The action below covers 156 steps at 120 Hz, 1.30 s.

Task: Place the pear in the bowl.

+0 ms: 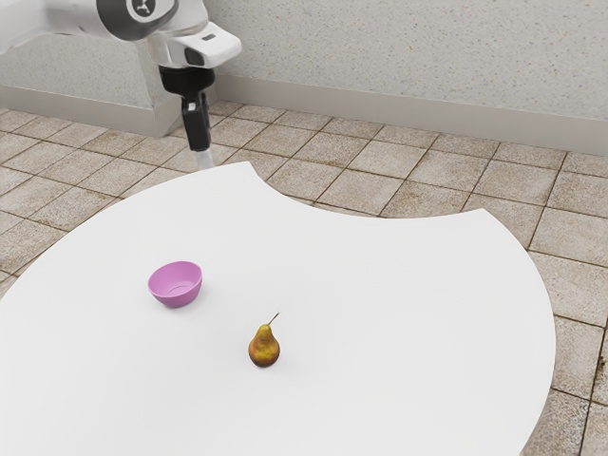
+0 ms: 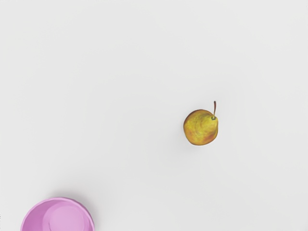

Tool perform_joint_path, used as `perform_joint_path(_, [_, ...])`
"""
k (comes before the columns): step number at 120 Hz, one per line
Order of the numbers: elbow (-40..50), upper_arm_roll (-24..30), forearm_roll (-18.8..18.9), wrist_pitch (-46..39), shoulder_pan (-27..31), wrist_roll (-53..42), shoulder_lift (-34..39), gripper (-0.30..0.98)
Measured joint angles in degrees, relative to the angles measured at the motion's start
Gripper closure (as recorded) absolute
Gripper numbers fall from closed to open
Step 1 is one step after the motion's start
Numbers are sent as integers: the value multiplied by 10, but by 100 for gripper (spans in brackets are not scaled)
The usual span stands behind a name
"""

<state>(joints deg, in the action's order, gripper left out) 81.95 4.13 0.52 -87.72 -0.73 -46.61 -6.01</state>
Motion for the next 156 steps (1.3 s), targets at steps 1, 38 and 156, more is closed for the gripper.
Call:
perform_joint_path(1, [0,0,0,0,0,-1,0,0])
perform_joint_path(38, [3,0,-1,-1,0,-23,-2,0])
perform_joint_path(156, [500,11,-219,-520,-20,-199,-28,0])
